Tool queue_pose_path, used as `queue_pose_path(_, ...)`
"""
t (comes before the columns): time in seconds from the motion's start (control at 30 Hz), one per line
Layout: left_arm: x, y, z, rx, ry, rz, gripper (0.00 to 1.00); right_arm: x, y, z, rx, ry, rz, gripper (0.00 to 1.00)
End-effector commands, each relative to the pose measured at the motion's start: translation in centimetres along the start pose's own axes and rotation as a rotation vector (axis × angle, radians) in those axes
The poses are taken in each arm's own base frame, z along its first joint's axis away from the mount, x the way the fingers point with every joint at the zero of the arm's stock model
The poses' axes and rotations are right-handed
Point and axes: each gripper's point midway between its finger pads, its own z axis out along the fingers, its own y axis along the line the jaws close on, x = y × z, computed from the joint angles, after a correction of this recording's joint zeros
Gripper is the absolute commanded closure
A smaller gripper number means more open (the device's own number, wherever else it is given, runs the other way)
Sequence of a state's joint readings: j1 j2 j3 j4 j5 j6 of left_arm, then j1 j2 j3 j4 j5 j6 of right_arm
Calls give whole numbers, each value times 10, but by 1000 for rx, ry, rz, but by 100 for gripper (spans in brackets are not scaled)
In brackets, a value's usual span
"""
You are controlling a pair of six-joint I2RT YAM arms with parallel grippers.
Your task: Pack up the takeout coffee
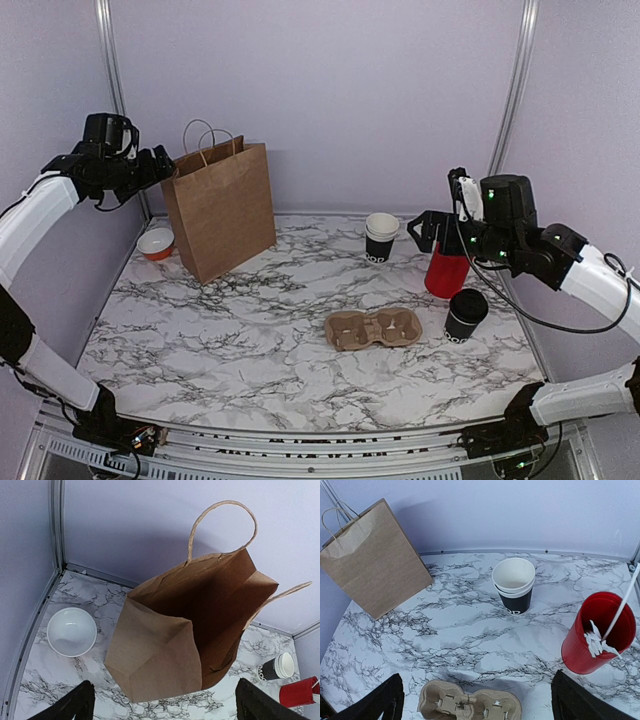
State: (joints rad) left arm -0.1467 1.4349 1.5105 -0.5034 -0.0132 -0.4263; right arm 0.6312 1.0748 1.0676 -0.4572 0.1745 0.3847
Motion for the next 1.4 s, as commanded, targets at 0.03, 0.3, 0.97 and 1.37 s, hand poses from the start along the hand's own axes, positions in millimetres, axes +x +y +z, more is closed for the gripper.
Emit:
queue_pose_path(0.03,-34,6,-7,-57,-70,55,3,-7,3,-8,-10,-27,-1,0)
queue_pose_path(0.3,-52,11,20,-131,-57,207,21,-9,5,-12,-23,-28,2,0)
queue_pose_path(0.97,-50,-22,95,39,87,416,46,-12,3,-30,-32,-46,21,0)
queue_pose_path(1.37,-33,-26,108,90,138,390,52,-11,7,-26,-51,-42,21,1)
